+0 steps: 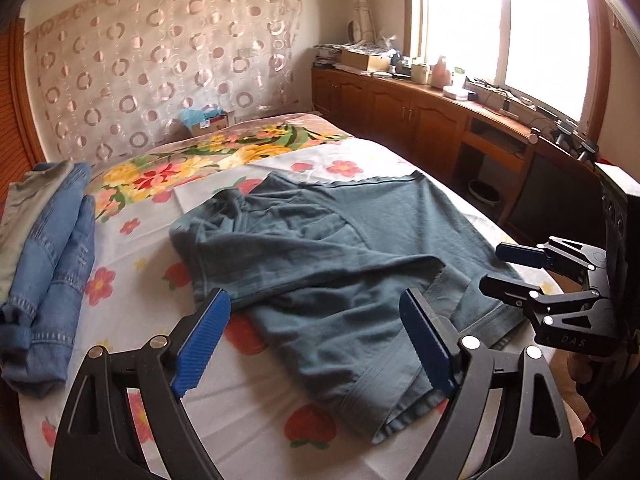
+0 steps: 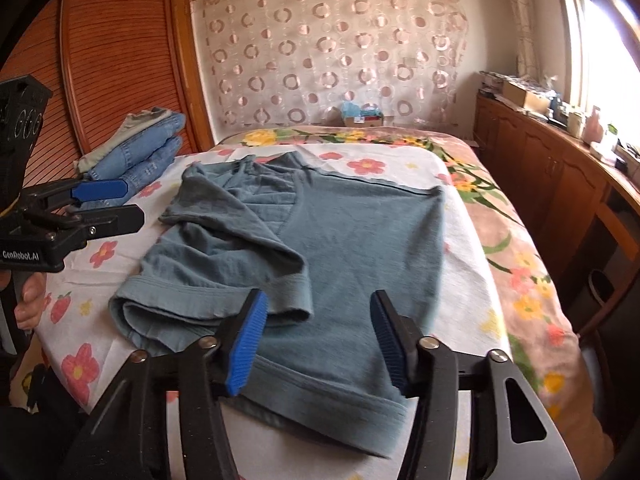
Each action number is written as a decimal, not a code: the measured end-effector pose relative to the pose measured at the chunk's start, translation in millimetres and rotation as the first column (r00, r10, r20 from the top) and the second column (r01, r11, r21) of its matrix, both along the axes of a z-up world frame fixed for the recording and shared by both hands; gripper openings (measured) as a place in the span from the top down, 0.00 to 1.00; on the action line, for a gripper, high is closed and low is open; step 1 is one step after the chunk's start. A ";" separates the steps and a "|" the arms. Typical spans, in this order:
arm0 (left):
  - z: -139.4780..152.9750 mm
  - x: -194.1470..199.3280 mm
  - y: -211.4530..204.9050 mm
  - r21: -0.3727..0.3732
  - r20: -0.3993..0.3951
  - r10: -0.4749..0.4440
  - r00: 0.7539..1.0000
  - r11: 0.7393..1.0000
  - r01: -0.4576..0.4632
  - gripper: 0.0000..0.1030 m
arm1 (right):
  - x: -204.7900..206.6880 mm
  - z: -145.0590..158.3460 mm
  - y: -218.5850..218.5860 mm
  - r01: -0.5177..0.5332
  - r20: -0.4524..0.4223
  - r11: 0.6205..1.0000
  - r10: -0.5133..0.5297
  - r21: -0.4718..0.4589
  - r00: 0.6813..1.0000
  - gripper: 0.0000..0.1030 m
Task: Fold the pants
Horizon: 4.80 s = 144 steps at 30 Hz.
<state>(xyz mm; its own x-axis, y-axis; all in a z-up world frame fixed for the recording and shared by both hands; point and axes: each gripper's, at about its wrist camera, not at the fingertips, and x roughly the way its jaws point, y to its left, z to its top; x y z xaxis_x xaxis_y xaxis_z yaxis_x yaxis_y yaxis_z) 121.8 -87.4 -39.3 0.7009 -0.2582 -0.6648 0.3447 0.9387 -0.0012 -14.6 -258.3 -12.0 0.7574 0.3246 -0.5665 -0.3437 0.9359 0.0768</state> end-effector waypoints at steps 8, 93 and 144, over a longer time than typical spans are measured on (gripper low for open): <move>-12.4 -2.1 10.1 0.000 -0.018 0.025 1.000 1.000 -0.025 0.15 | 24.5 -5.7 15.0 -0.034 -0.031 0.999 0.033 -0.009 0.999 0.60; -39.6 -11.4 -0.9 -0.006 -0.057 0.013 0.998 1.000 -0.014 0.15 | -37.0 4.0 -29.6 0.096 -0.085 0.992 -0.089 0.080 0.992 0.84; -46.9 1.6 25.4 -0.067 -0.081 0.047 0.996 0.996 -0.053 0.15 | 128.6 48.3 75.9 -0.096 -0.030 0.990 0.094 -0.100 0.995 0.96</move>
